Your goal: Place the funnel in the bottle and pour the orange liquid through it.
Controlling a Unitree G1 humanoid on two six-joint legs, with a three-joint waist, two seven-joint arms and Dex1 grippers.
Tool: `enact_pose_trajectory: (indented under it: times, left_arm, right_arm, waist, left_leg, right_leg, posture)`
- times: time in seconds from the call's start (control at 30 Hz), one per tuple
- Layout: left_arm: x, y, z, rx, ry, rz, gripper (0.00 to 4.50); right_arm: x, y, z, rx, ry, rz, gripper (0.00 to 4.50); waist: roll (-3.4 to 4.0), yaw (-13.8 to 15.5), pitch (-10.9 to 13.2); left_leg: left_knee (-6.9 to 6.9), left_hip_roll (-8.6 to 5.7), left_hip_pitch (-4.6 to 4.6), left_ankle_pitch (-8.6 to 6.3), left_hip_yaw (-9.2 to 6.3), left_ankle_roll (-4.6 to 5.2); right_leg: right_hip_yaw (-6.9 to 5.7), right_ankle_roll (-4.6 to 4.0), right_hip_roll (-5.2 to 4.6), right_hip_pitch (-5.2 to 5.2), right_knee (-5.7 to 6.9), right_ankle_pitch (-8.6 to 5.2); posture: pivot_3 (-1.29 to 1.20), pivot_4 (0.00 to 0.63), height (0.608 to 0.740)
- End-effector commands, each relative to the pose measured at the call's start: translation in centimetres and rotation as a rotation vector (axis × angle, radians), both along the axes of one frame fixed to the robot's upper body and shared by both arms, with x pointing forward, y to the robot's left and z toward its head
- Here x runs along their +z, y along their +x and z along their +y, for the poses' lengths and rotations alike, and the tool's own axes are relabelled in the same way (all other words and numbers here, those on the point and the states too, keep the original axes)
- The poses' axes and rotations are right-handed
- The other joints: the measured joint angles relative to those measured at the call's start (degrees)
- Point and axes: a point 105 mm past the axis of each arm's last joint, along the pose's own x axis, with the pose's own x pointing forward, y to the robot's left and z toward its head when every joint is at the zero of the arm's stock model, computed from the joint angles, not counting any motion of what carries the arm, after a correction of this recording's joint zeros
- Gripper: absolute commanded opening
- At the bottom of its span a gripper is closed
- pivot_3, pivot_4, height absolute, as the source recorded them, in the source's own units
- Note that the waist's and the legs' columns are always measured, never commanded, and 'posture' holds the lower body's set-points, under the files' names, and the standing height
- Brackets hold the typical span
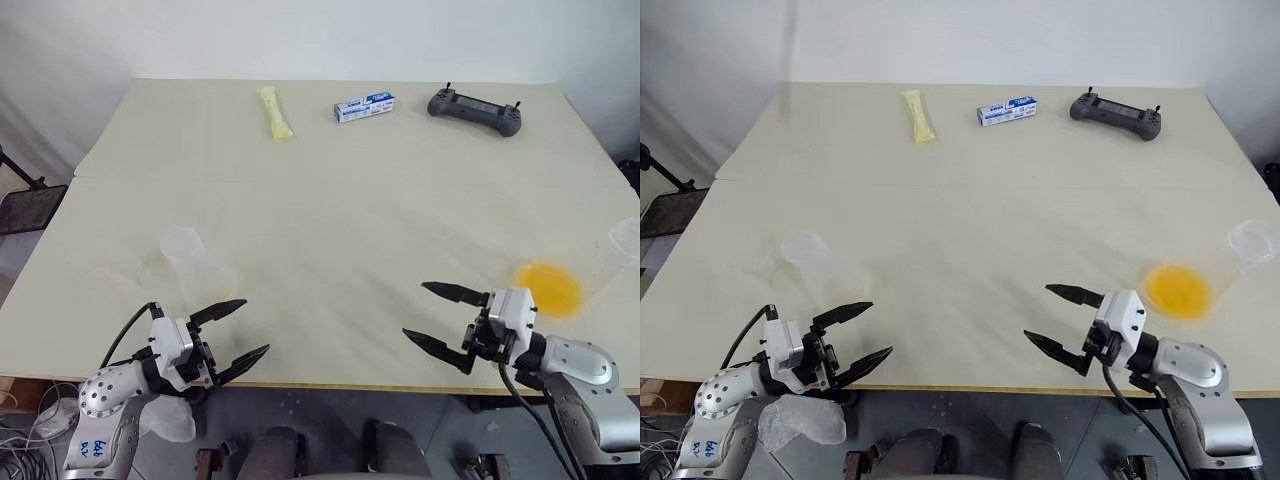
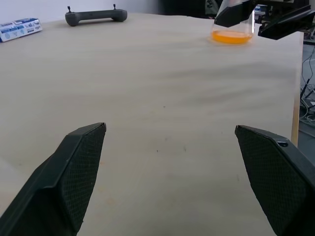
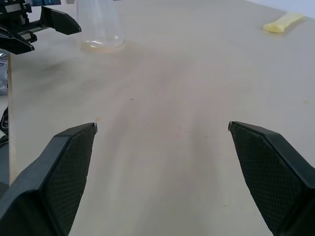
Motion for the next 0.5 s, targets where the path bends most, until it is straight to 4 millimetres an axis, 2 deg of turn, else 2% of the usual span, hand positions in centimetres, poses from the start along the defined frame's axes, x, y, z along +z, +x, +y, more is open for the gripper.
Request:
enact_pose_trajectory:
  times: [0.03, 0.23, 0.33, 0.5]
  left_arm:
    - [1.2, -0.3, -0.6, -0.027, -0.028, -0.048, 4.47]
    - [0.9, 0.3, -0.8, 0.038, -0.036, 0.030, 4.47]
    - [1.8, -0.1, -0.9, 0.048, -0.090, 0.009, 4.47]
    - [3.0, -1.1, 0.7, 0.145, -0.149, 0.016, 4.47]
  right_arm:
    - [1.2, -0.3, 0.2, 0.008, -0.002, -0.042, 4.50]
    - [1.2, -0.4, 0.5, 0.014, 0.002, -0.035, 4.50]
    - [1.1, -0.1, 0.7, 0.026, 0.005, -0.029, 4.50]
    - [1.0, 0.4, 0.9, 0.062, 0.005, -0.013, 4.50]
  waist:
    - [0.00, 0.0, 0.0]
    - [-0.01, 0.0, 0.0]
    - [-0.01, 0.0, 0.0]
    - [-0.03, -0.2, 0.0]
  left_leg:
    - [0.00, 0.00, 0.00, 0.00, 0.00, 0.00]
    - [0.00, 0.00, 0.00, 0.00, -0.01, 0.00]
    - [0.00, 0.00, 0.00, 0.00, -0.01, 0.00]
    - [0.00, 0.04, 0.00, -0.01, -0.03, -0.02]
  right_leg:
    - [0.00, 0.00, 0.00, 0.00, 0.00, 0.00]
    - [0.00, 0.00, 0.04, 0.00, 0.02, 0.00]
    - [0.01, 0.00, 0.04, 0.00, 0.02, 0.00]
    - [0.05, 0.00, -0.02, 0.00, -0.02, 0.00]
  posture:
    - [0.00, 0.150, 0.740]
    - [0.00, 0.150, 0.740]
    - [0.00, 0.150, 0.740]
    - [0.00, 0.150, 0.740]
